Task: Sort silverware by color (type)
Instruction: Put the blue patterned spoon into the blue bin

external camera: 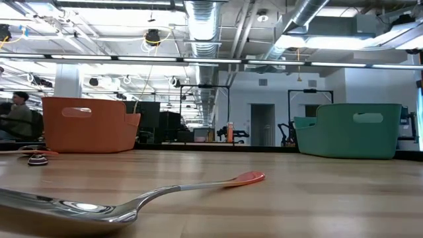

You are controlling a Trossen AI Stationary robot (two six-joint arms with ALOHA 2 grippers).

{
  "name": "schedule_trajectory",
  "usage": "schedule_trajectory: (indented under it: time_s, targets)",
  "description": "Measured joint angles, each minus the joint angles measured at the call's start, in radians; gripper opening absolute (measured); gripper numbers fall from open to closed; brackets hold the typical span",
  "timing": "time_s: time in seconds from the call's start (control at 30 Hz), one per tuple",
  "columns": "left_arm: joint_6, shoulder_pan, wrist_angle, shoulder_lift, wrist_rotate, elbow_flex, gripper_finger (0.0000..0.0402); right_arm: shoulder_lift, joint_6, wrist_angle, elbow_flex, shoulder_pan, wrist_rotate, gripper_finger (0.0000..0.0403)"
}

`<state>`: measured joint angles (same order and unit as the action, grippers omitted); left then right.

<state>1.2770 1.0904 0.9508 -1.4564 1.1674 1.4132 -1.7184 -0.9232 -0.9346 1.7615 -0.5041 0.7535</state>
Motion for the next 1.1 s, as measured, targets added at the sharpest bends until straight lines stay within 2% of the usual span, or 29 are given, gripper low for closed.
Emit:
schedule_trajectory:
  time_s: [0.17, 0.43, 0.63, 0.83, 1.1]
  targets:
    - [-0.001, 0.001, 0.002, -0.001, 0.02, 0.0, 0.016, 0.085, -0.089, 0.016, -0.138, -0.013, 0.029, 0.0013]
    - [-0.018, -0.02, 0.011, -0.001, 0.023, -0.001, 0.016, 0.312, -0.106, 0.344, -0.497, 0.023, -0.028, 0.0013]
    - [-0.04, -0.071, 0.052, -0.001, 0.004, -0.001, 0.016, 0.46, -0.155, 0.359, -0.625, 0.085, -0.044, 0.0017]
    - [-0.049, -0.191, 0.157, -0.001, -0.122, -0.002, 0.016, 0.565, -0.158, 0.154, -0.631, 0.178, -0.063, 0.0014]
    - [-0.276, -0.472, 0.16, -0.001, -0.338, -0.002, 0.016, 0.651, -0.165, -0.277, -0.632, 0.43, -0.184, 0.0013]
